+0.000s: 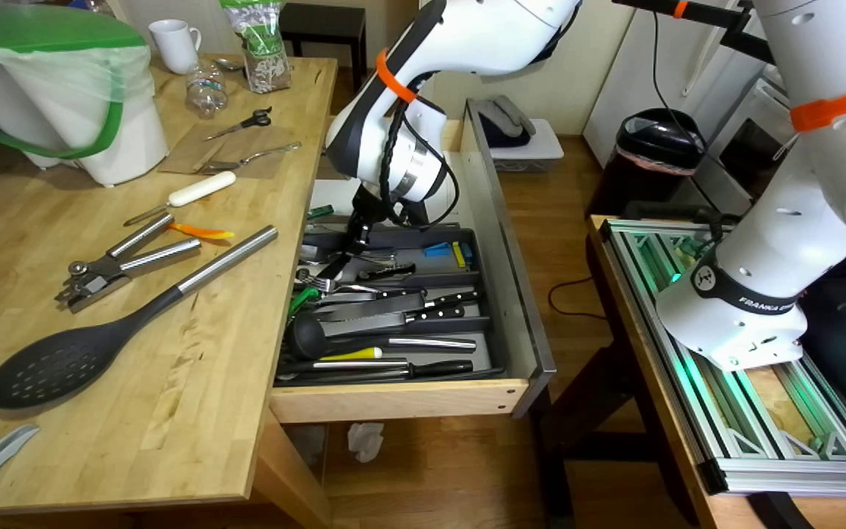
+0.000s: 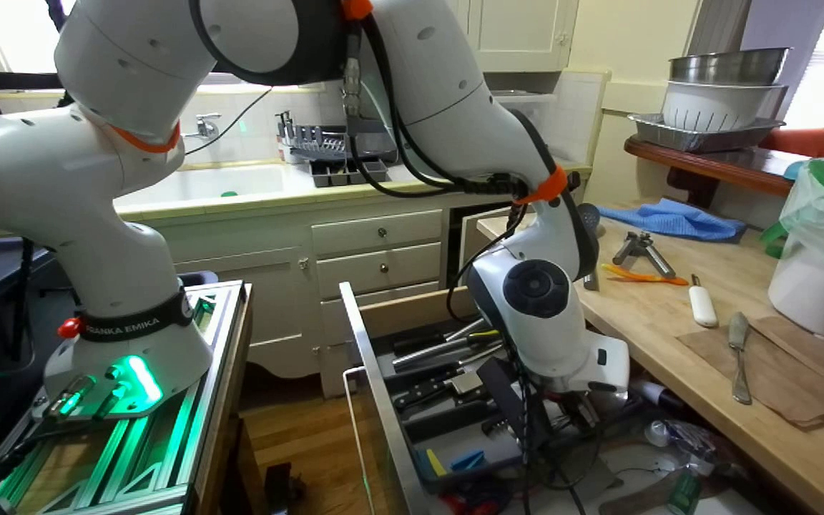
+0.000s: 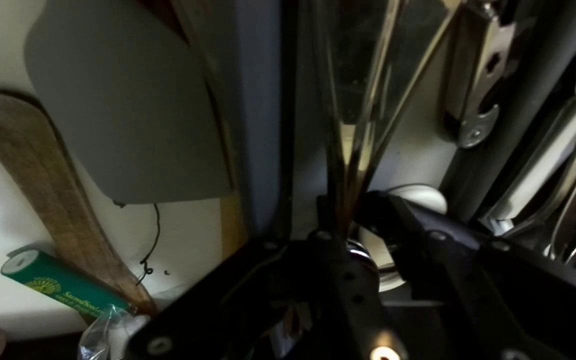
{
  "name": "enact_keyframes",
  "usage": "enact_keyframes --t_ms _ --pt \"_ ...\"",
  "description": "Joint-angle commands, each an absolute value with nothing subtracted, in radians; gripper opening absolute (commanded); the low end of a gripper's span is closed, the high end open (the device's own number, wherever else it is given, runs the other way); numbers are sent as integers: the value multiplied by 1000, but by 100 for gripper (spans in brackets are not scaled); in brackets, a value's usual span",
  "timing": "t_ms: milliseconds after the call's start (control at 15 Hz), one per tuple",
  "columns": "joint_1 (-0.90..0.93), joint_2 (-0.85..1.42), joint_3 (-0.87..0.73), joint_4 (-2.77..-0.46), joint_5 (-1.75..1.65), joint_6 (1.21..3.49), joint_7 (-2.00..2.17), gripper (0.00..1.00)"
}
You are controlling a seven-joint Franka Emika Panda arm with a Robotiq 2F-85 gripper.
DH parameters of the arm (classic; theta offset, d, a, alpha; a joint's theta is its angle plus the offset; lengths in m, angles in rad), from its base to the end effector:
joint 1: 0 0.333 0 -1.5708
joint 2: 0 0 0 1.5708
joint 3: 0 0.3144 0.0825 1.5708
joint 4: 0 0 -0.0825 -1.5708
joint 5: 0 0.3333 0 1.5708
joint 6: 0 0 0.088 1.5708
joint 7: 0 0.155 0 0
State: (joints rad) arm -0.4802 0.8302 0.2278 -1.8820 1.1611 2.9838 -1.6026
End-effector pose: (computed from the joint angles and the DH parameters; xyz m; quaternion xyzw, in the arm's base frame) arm 0.5610 -0.2046 0.0759 -0.9685 -0.0565 -0.2320 0.0706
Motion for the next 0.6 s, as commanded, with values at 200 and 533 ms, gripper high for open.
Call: enact_keyframes --t_ms 200,533 --pt "-494 837 241 -1882 1172 2990 -1626 22" --pt "-484 829 227 -1895 1162 2987 -1609 15"
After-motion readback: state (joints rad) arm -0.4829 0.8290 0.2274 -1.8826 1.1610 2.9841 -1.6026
